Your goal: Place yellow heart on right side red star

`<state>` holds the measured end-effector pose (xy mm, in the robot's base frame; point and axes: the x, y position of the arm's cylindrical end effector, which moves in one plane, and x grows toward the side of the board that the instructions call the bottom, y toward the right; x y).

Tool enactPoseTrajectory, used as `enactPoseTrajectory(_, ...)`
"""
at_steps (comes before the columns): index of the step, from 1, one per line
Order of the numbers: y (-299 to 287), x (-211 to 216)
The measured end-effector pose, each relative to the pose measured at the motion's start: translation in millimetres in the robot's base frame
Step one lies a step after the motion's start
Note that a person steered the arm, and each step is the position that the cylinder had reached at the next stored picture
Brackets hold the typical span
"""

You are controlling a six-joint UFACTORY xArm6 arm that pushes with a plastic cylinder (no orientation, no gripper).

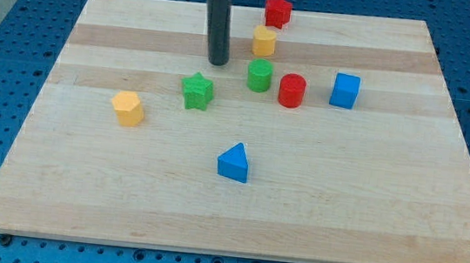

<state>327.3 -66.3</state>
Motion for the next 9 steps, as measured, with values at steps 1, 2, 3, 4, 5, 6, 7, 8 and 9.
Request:
enactPoseTrajectory(1,-4,-14)
enactPoseTrajectory(2,9,-35)
enactPoseTrajectory(3,41,-41)
enactPoseTrajectory(4,74,-41)
enactPoseTrajectory(5,102,-37)
enactPoseTrajectory(6,126,-37)
enactPoseTrajectory(7,145,-49)
enactPoseTrajectory(8,154,-61)
enactPoseTrajectory(9,172,-67)
